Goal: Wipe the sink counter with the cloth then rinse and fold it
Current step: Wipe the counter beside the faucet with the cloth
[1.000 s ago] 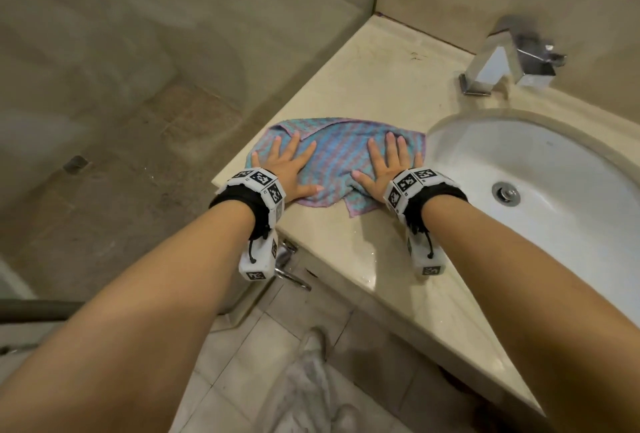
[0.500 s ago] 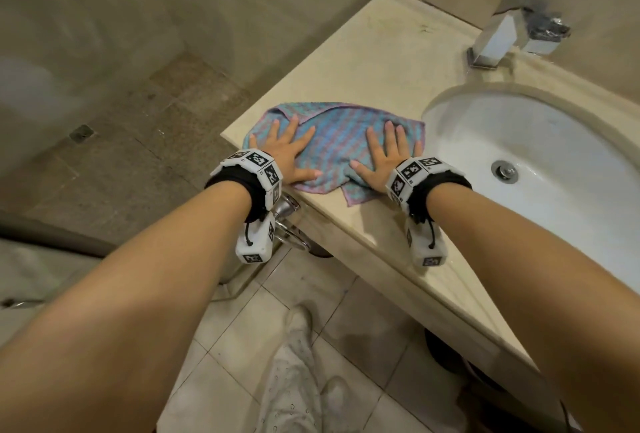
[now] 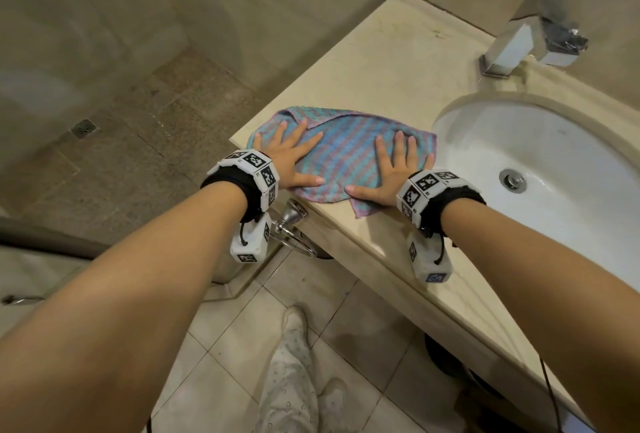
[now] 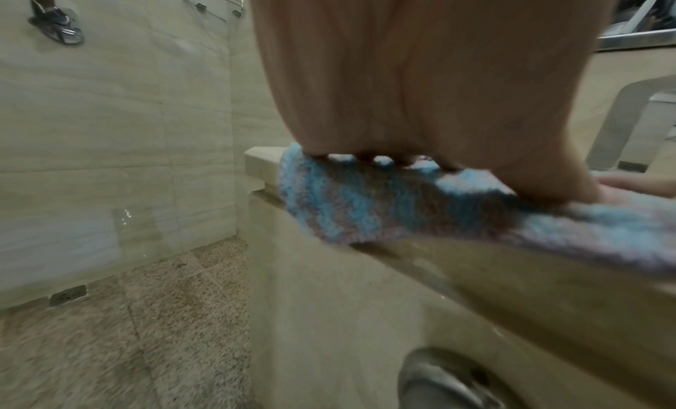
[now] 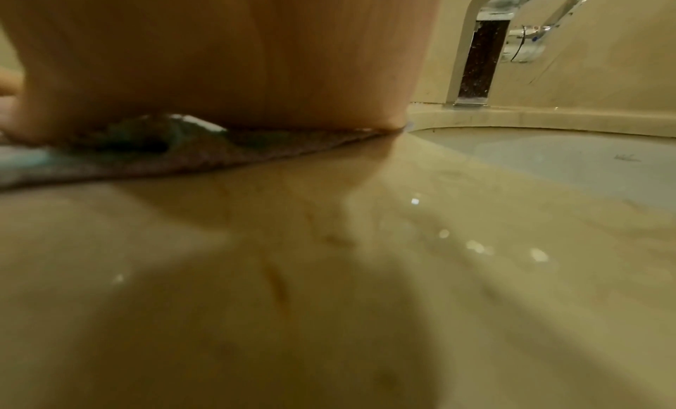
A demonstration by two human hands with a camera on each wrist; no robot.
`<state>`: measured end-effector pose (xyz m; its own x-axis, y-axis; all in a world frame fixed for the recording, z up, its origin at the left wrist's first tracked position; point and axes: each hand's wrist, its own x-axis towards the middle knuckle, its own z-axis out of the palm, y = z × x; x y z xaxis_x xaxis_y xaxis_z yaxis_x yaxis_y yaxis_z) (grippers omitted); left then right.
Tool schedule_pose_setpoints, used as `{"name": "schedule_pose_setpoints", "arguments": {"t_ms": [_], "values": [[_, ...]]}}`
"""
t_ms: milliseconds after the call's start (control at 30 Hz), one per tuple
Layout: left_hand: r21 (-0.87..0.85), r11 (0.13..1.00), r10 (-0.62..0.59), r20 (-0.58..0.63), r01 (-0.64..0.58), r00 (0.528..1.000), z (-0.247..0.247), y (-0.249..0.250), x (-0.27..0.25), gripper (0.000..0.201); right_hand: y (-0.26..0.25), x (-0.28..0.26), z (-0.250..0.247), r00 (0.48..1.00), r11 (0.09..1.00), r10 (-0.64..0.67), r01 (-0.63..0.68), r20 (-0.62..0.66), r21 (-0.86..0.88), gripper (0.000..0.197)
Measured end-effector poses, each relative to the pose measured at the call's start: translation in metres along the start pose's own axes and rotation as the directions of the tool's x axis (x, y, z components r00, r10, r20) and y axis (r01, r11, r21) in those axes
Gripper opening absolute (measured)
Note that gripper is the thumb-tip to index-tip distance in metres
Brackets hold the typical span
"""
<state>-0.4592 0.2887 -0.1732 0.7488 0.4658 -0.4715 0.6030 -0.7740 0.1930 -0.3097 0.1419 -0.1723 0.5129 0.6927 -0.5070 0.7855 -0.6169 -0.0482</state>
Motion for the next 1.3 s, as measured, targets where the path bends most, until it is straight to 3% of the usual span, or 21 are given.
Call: {"name": "schedule_pose_setpoints", "arguments": {"t_ms": [633, 1100, 1300], "values": [[0.019, 1.0, -0.018, -0.001, 0.018, 1.0, -0.009, -0.028, 0.016, 0.082, -0.021, 0.024, -0.013, 1.0, 1.0, -0.015, 0.015, 0.016, 0.008, 0.111], [0.075, 0.997, -0.035, 0.006, 0.034, 0.999, 0.024, 0.02, -0.014, 0.091, 0.012, -0.027, 0.02, 0.996, 0.997, -0.083, 0.083, 0.045, 0.002, 0.102], [0.1, 0.995, -0.011, -0.002, 0.011, 1.0, 0.039, 0.049, -0.025, 0.09, 0.036, -0.054, 0.039, 0.997, 0.997, -0.075, 0.075, -0.021, 0.008, 0.096]]}}
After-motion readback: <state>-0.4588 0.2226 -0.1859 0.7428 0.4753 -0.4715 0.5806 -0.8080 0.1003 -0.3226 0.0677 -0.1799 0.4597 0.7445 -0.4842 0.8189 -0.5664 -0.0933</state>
